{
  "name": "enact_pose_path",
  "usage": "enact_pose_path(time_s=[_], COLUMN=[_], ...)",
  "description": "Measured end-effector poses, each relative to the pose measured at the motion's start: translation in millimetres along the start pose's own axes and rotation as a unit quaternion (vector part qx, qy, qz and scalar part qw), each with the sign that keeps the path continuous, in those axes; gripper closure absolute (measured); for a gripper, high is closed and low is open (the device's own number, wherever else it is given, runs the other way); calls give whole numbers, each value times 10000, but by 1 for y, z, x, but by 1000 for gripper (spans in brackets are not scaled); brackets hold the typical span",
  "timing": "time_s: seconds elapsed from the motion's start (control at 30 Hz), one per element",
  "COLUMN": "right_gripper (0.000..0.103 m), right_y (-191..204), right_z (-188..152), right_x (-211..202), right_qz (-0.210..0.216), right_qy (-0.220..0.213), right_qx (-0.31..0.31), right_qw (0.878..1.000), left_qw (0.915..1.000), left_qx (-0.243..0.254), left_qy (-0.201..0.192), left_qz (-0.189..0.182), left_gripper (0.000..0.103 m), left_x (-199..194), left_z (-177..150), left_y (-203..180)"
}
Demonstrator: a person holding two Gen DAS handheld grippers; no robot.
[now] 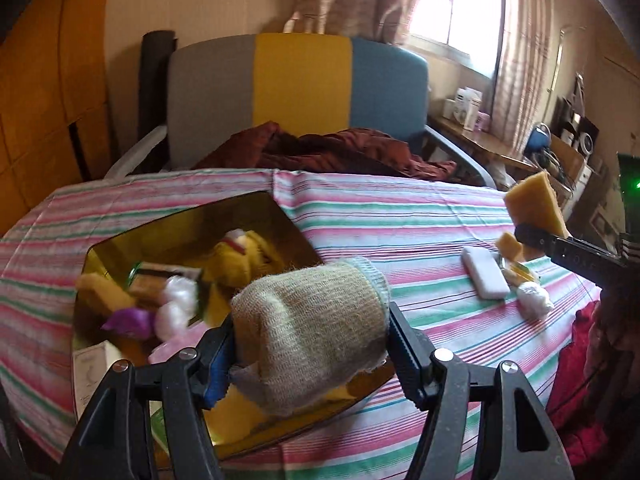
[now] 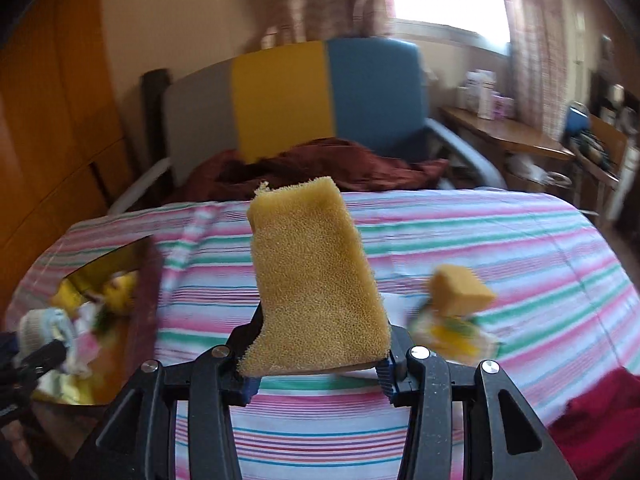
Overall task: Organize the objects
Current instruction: 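Lift the sock and sponge and carry them over the gold tray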
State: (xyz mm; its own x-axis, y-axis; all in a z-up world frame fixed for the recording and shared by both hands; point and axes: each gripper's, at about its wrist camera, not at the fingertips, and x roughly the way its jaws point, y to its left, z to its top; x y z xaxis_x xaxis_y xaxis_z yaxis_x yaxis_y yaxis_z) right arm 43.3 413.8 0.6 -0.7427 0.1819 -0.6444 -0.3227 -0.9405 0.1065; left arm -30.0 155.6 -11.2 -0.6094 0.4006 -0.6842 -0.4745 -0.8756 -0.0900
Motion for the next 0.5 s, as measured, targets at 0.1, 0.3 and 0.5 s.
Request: enact_pose_path(time_s=[0.1,0.3,0.5], right_gripper=[57,56,56], right_y=[31,91,156], right_z=[3,5,7], right_x=[4,26,56], right_qz=[380,1066,1620], right_qy=[89,381,748], right_qx=[-81,-261,-682], right_qw=[9992,9932,9816], left_qw=[9996,9951,9844], left_qx=[-282,-945,-1638], left_qy=[40,-41,-210], left_qz=[13,284,605], left_gripper=[36,36,36], left_x=[-4,-25,-55], left_z=[-6,-20,-39], left_y=[23,85,147])
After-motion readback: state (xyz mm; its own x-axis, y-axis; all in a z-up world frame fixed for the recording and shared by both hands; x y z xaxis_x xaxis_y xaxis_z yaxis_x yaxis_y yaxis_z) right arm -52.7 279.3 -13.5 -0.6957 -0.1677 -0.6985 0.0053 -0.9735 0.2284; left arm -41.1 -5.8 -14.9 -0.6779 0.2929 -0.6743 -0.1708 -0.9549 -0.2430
